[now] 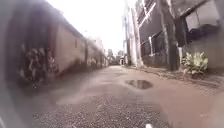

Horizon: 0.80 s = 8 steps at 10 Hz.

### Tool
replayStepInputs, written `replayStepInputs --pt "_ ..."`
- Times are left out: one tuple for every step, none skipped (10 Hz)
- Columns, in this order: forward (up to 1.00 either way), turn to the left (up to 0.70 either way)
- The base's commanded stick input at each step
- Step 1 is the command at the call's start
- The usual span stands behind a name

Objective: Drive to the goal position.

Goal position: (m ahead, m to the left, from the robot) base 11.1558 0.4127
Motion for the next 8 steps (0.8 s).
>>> replayStepInputs --pt "1.00 0.00" --pt "1.00 0.00" --pt "1.00 0.00" --pt "1.00 0.00" --pt "1.00 0.00" --pt "1.00 0.00" --pt "1.00 0.00" --pt "1.00 0.00"
